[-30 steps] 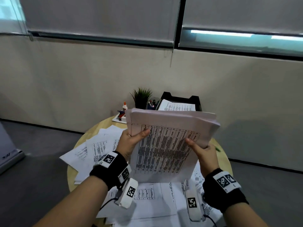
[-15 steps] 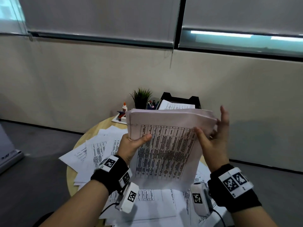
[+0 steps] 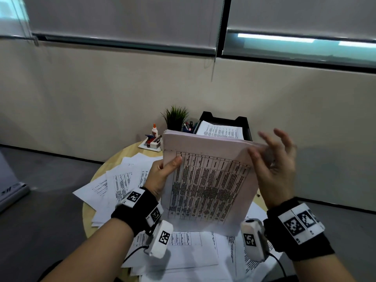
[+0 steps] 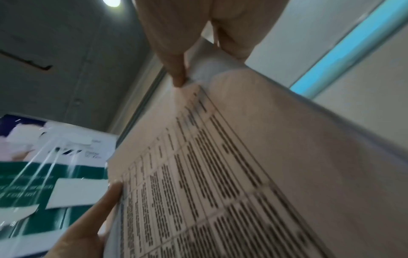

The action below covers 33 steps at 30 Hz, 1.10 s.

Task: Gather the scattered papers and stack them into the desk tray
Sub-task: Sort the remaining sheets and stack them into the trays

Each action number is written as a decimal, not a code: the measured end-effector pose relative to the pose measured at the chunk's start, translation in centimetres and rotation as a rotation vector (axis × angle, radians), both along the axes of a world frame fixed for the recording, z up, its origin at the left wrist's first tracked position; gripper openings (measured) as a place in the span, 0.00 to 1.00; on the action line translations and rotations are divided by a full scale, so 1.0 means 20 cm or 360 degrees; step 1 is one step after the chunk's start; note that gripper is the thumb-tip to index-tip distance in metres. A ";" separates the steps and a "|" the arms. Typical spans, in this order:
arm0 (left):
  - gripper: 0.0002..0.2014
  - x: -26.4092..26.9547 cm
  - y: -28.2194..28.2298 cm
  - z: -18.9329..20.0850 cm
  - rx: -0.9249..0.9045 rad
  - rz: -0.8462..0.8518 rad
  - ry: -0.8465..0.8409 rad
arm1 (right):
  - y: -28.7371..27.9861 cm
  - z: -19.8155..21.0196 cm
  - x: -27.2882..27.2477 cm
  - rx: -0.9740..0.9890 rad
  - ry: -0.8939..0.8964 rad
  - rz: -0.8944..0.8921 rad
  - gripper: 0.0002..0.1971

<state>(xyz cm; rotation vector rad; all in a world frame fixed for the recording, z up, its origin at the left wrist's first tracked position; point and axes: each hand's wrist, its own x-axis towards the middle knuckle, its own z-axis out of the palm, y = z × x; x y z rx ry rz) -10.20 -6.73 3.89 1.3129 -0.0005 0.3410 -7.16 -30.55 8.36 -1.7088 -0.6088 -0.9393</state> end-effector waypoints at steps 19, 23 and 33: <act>0.26 -0.14 -0.12 -0.31 0.0078 0.0171 0.0464 | 0.06 -0.56 -0.07 0.0649 0.1462 0.0639 0.30; 0.35 -0.16 -0.13 -0.34 0.0083 0.0202 0.0560 | 0.08 -0.64 -0.10 0.0672 0.1579 0.0549 0.10; 0.11 -0.26 -0.14 -0.47 0.0170 0.0200 0.0635 | 0.08 -0.73 -0.21 0.0585 0.1805 0.0362 0.06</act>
